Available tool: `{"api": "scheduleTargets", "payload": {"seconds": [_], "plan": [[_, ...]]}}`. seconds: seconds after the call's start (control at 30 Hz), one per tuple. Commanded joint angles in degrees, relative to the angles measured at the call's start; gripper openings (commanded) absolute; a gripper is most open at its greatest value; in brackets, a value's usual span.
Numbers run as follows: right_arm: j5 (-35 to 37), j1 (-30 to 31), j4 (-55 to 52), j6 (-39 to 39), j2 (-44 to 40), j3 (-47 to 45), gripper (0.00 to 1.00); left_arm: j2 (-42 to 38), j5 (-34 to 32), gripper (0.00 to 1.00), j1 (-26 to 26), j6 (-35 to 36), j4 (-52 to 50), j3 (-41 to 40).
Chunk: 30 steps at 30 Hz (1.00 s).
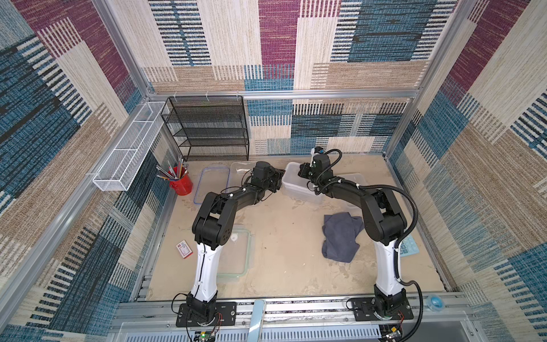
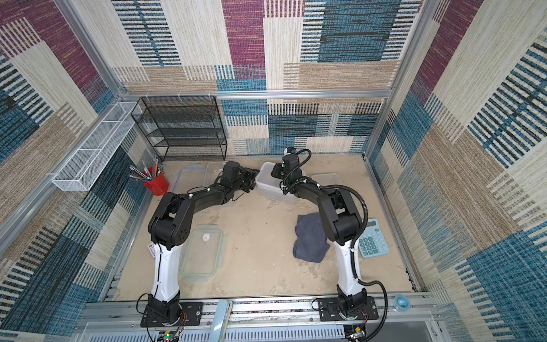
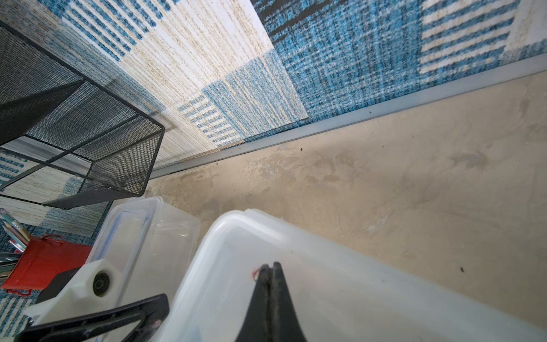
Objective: Wipe the insides of the lunch boxes
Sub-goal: Open the fastener of the lunch box.
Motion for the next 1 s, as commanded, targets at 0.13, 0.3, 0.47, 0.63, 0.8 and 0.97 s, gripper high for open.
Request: {"api": "scheduleTargets", "payload": {"seconds": [0.13,0.3,0.47,0.63,0.8,0.97], "plan": [[-3.55,0.42,-32.52,2.85,3.94,-3.03,0.0,-1.23,6.68,0.29,-1.37,-1.32,12.04,-0.48],[-3.7,0.5,-32.17,3.06,3.84,-3.6,0.0,-2.82,5.22,0.14,-1.39,1.75,10.46,-1.13],[-3.5,0.5,-32.08,3.12,3.53,-4.33,0.0,-3.62,4.07,0.0,-1.39,4.69,8.15,0.05],[-2.95,0.5,-32.21,2.97,3.33,-5.04,0.0,-3.65,3.85,0.0,-1.35,7.83,6.08,1.55],[-2.99,0.5,-31.99,2.95,3.37,-5.71,0.0,-5.19,2.54,0.0,-1.39,12.37,2.94,1.78],[-3.06,0.55,-31.84,3.05,3.41,-6.11,0.0,-5.59,1.4,0.0,-1.37,15.63,1.7,2.14]]}}
